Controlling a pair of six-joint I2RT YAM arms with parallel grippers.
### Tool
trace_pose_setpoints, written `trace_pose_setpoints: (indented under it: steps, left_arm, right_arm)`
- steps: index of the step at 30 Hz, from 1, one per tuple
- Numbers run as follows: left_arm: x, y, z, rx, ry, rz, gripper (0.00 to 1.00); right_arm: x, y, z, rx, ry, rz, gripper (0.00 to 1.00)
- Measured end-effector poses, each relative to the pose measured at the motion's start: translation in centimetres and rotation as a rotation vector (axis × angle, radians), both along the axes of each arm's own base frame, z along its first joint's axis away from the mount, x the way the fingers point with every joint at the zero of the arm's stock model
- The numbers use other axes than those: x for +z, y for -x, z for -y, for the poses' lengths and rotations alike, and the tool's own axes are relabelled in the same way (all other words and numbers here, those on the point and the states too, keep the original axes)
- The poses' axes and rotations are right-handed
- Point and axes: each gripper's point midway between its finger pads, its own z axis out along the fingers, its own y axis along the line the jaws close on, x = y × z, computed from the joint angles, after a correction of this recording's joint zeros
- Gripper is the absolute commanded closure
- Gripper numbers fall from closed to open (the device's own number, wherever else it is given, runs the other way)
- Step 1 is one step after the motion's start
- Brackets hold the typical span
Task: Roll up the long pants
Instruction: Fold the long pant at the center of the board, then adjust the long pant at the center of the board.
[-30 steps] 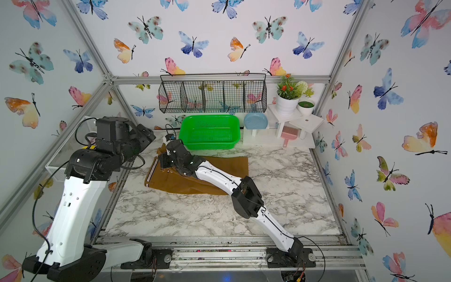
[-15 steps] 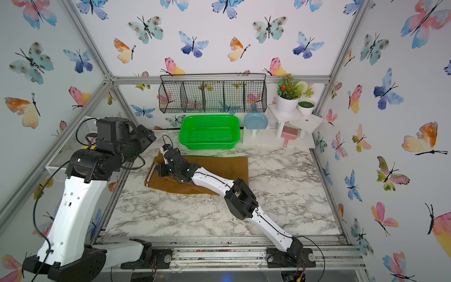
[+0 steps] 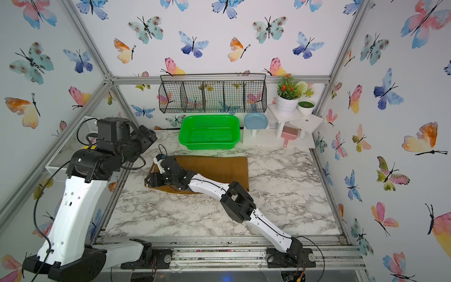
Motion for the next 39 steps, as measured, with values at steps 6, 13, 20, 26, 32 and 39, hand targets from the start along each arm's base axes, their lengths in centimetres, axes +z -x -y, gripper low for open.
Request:
trace_pose_setpoints:
  steps: [6,13,20,26,32,39]
  left_arm:
    - [0.5,0.1,-0.1,0.003,0.005,0.014,0.14]
    - [-2.7,-0.7,0.4,-0.008,0.013,-0.042,0.15]
    - [-11.4,-3.9,2.2,-0.044,0.010,-0.184,0.17]
    - [-16.4,-7.1,3.3,-0.061,-0.018,-0.256,0.17]
    - [-20.3,-9.7,3.6,-0.063,-0.036,-0.313,0.18]
    - [-26.2,-10.7,2.7,-0.048,-0.039,-0.453,0.18]
  right_arm:
    - [1.1,-1.0,5.3,-0.091,0.030,-0.013,0.40]
    - [9.4,-10.8,18.7,-0.374,-0.078,0.056,0.40]
    - [9.6,-15.9,34.8,-0.672,-0.031,0.079,0.40]
    - [3.5,-16.0,42.2,-0.785,0.113,-0.012,0.39]
    - [-2.1,-14.5,47.5,-0.828,0.153,-0.150,0.39]
    - [-5.7,-14.1,48.0,-0.772,0.142,-0.251,0.40]
